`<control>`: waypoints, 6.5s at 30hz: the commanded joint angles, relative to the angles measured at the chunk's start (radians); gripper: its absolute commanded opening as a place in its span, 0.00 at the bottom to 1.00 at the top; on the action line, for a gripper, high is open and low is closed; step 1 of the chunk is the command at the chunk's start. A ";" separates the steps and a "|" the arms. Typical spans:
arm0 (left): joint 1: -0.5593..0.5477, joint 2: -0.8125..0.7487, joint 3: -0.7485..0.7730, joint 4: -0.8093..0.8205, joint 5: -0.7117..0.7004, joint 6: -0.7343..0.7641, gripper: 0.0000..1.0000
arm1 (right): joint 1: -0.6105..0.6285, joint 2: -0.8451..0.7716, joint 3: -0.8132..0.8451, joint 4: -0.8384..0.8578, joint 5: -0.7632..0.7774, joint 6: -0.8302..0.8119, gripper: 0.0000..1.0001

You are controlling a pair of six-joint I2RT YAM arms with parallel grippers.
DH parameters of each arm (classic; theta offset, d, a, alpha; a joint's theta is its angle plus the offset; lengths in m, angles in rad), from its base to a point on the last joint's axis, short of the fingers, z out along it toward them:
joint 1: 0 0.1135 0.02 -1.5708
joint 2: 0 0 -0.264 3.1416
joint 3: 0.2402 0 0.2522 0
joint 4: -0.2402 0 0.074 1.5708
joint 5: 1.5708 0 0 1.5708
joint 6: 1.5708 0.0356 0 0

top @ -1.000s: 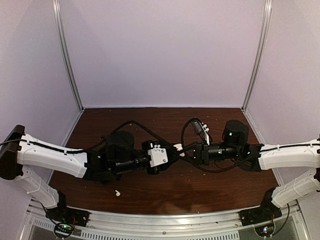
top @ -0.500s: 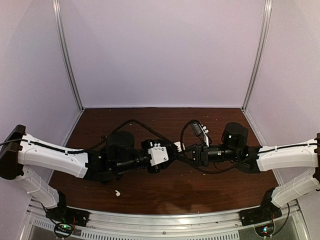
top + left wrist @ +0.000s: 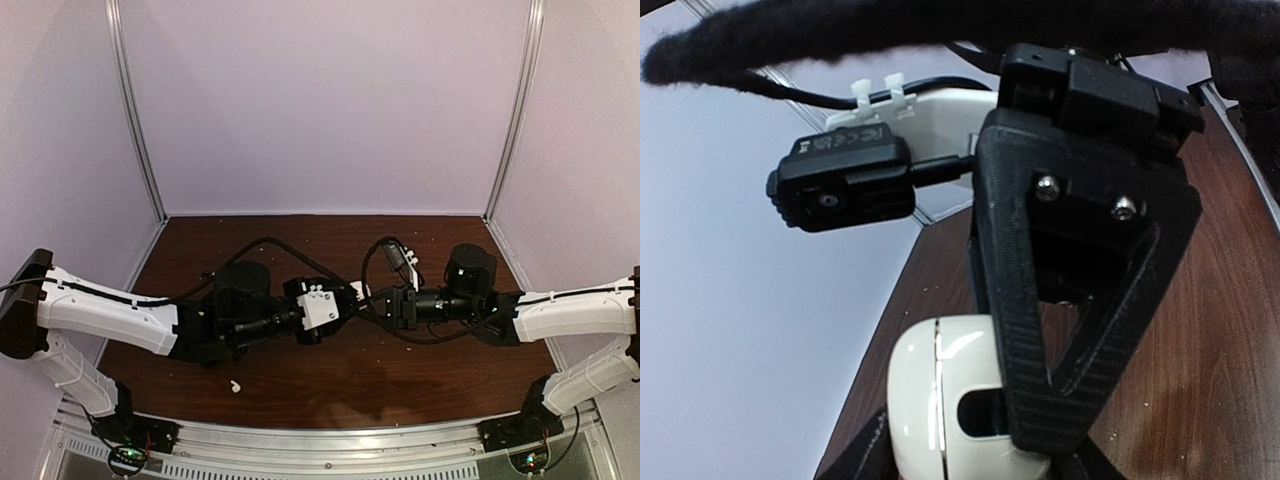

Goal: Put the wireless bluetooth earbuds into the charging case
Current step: Pass from the left arm to the right, then open the charging case, then move the left earbud to the center of the board.

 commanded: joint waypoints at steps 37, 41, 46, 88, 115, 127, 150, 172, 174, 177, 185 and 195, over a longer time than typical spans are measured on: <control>-0.003 0.034 0.049 0.055 -0.026 -0.030 0.32 | -0.013 0.008 -0.040 0.164 0.053 0.106 0.37; -0.004 0.034 0.050 0.054 -0.026 -0.024 0.32 | -0.013 0.013 -0.035 0.167 0.050 0.106 0.37; -0.004 0.032 0.049 0.054 -0.025 -0.023 0.32 | -0.014 0.011 -0.038 0.164 0.049 0.103 0.29; 0.149 -0.078 0.025 0.020 0.488 -0.609 0.67 | 0.023 -0.135 0.038 -0.160 -0.029 -0.478 0.13; 0.194 -0.119 -0.011 0.040 0.497 -0.578 0.61 | 0.064 -0.146 0.055 -0.213 0.002 -0.527 0.09; 0.184 -0.035 0.053 -0.010 0.652 -0.608 0.63 | 0.066 -0.140 0.074 -0.251 0.038 -0.558 0.08; 0.226 -0.048 0.076 -0.024 0.599 -0.678 0.57 | 0.118 -0.173 0.067 -0.302 0.014 -0.665 0.05; 0.241 -0.124 0.021 -0.003 0.570 -0.642 0.64 | 0.119 -0.196 0.034 -0.278 0.073 -0.655 0.04; 0.269 -0.144 0.009 -0.010 0.559 -0.661 0.64 | 0.119 -0.210 0.021 -0.257 0.086 -0.649 0.04; 0.334 -0.175 -0.027 -0.015 0.524 -0.717 0.64 | 0.119 -0.221 0.011 -0.240 0.092 -0.641 0.04; 0.627 -0.137 -0.013 -0.251 0.523 -0.864 0.63 | 0.119 -0.223 0.003 -0.220 0.082 -0.629 0.04; 0.718 -0.180 -0.165 -0.269 0.423 -0.949 0.55 | 0.119 -0.251 -0.026 -0.205 0.088 -0.603 0.04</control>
